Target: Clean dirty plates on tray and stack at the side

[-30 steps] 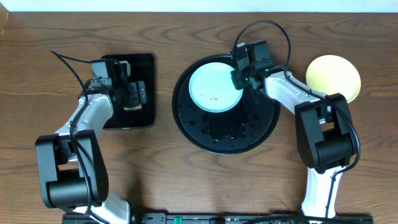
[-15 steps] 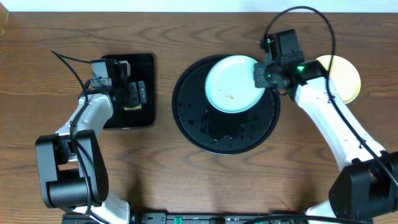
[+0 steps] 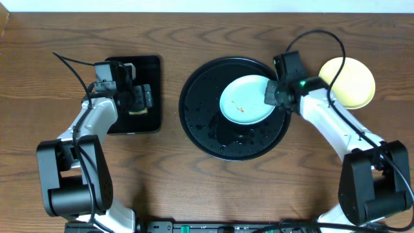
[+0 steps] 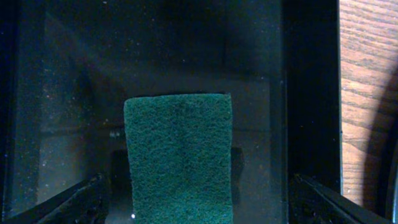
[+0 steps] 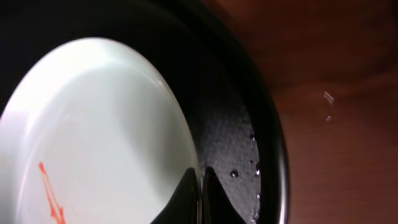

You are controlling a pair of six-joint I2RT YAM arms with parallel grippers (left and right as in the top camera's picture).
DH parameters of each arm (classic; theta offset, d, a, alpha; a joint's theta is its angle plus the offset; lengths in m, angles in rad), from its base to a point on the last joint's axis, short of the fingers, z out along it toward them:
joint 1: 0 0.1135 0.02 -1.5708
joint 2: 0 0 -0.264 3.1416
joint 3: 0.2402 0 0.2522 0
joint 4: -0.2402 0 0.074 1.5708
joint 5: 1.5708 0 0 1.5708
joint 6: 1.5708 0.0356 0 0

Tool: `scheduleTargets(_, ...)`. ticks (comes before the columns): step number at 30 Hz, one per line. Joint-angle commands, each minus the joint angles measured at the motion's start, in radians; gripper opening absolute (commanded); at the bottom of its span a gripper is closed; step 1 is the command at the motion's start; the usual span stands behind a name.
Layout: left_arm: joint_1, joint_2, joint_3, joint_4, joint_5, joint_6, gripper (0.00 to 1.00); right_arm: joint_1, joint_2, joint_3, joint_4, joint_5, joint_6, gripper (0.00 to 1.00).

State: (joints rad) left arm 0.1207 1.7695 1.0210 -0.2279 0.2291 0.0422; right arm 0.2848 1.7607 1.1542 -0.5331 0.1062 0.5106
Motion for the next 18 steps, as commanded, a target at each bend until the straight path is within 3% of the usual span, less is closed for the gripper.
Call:
scheduleTargets(1,0.003,-0.003,0.004,-0.002,-0.006,0.003,0.91,-0.002,0.005,-0.081,0.071,0.003,0.121,0.01)
scheduleTargets(5,0.002,-0.003,0.004,-0.002,-0.006,0.003,0.91,-0.002,0.005,-0.127,0.094,-0.029,0.112,0.02)
scheduleTargets(6,0.003,-0.003,0.004,-0.002,-0.006,0.003,0.91,-0.002,0.005,-0.127,0.093,-0.029,0.090,0.06)
scheduleTargets(10,0.002,-0.003,0.004,-0.002,-0.006,0.003,0.91,-0.003,0.003,-0.117,0.091,-0.102,-0.072,0.39)
scheduleTargets(12,0.003,-0.003,0.004,-0.002,-0.006,0.003,0.91,-0.004,0.003,-0.104,0.081,-0.148,-0.180,0.50)
scheduleTargets(18,0.003,-0.003,0.004,-0.002,-0.006,0.003,0.91,-0.037,0.003,-0.024,0.021,-0.198,-0.414,0.63)
